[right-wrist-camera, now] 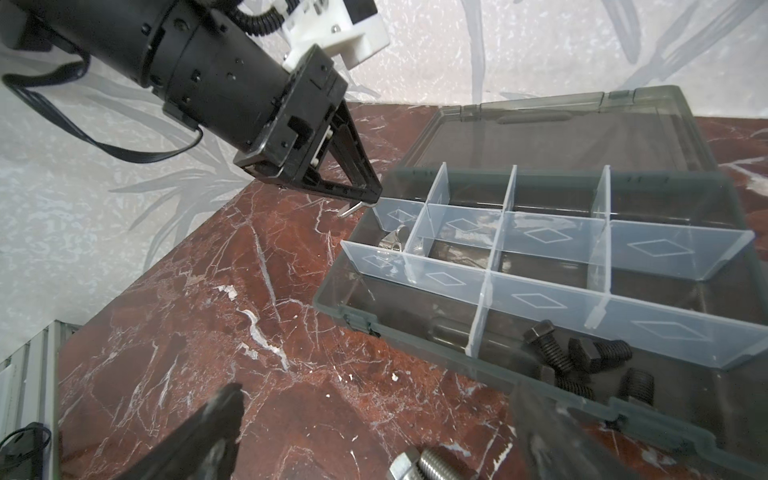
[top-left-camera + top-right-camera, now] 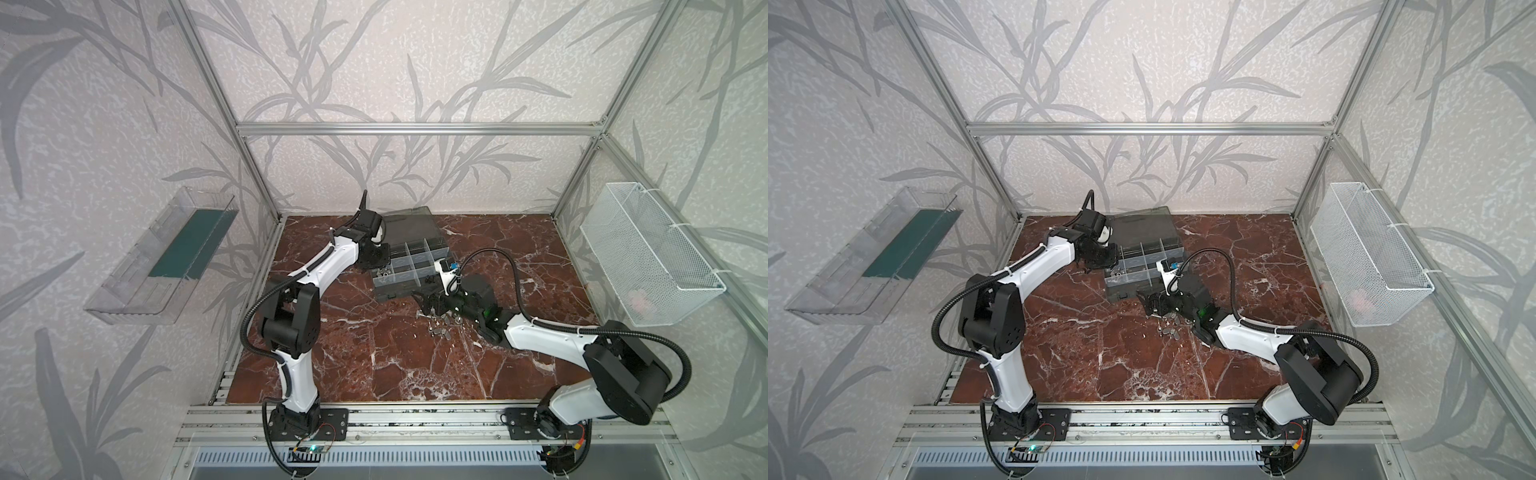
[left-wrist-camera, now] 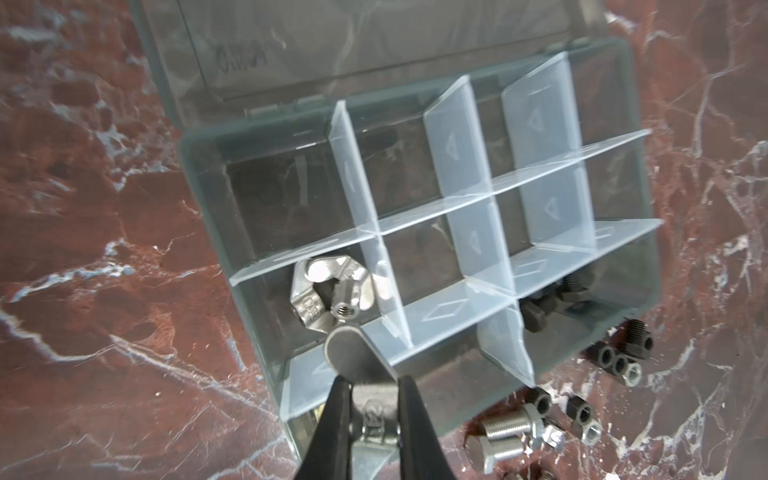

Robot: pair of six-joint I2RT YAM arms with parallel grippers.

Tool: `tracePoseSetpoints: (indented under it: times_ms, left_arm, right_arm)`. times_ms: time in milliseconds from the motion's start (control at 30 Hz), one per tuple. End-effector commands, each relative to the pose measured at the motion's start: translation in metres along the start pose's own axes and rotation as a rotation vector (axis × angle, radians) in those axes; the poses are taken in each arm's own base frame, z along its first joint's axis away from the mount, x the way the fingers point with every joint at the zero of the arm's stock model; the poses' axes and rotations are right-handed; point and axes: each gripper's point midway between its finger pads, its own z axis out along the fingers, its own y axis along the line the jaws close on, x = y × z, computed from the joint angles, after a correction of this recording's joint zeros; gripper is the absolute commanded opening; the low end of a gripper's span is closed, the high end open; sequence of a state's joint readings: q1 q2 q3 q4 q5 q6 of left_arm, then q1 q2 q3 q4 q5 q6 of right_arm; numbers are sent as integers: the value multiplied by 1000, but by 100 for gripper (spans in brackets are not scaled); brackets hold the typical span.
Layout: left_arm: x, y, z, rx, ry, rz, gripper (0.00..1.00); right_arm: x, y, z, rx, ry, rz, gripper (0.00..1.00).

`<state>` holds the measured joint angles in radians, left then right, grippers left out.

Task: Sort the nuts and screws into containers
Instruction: 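Lift the wing nut and carry it over the wing-nut compartment with the left gripper, then open the left gripper to drop the wing nut into the compartment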

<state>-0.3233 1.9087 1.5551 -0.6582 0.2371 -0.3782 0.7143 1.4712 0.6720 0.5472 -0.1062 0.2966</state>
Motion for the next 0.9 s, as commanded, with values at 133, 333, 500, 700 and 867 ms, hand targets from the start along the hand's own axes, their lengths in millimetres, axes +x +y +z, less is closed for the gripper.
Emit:
tracePoseSetpoints:
  times_ms: [133, 333, 500, 700, 867]
  left_arm:
    - [-3, 14, 15, 21, 2, -32, 15]
    - [3, 23, 33, -2, 35, -41, 15]
    - [10, 29, 42, -26, 71, -57, 16]
    - [14, 37, 40, -77, 97, -63, 21]
    - [11, 37, 31, -90, 81, -52, 27]
  right_arm:
    - [-7, -3, 3, 22, -9, -15, 99]
    - [-4, -2, 6, 12, 0, -3, 99]
    - [-4, -4, 5, 26, -1, -7, 99]
    - [-2, -5, 6, 30, 4, -7, 99]
    - [-2, -6, 6, 37, 6, -5, 99]
